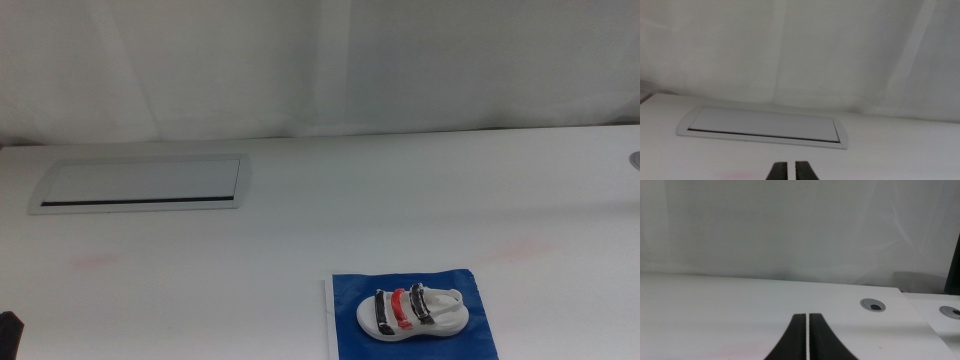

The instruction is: Use one arm to grab the shoe from the table and place it on the mat.

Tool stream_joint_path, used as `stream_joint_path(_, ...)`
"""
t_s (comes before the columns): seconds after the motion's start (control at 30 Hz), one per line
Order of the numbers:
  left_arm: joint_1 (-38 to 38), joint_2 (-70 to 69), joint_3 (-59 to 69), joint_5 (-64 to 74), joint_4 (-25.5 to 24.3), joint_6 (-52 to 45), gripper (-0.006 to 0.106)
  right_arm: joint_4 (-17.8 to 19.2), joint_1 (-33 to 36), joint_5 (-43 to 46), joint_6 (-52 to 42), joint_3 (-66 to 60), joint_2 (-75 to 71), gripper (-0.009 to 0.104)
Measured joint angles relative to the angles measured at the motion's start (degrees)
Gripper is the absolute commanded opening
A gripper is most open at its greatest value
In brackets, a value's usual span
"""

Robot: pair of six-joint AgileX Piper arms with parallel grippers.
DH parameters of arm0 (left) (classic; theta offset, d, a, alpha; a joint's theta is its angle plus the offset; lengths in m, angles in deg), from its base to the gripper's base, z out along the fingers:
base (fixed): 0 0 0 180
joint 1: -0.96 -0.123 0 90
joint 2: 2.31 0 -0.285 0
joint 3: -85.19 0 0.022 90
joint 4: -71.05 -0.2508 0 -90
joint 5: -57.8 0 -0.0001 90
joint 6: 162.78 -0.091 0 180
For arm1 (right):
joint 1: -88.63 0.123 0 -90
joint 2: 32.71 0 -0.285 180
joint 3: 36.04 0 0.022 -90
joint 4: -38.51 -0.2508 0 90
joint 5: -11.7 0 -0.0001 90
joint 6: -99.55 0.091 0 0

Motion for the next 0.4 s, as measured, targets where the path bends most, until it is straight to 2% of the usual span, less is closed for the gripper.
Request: stream_joint_path(0.4, 0.0, 0.0, 0.0, -0.2, 0.0, -5.7, -0.003, 0.0, 0.0, 0.0, -0.2, 0.0, 0.0, -0.003)
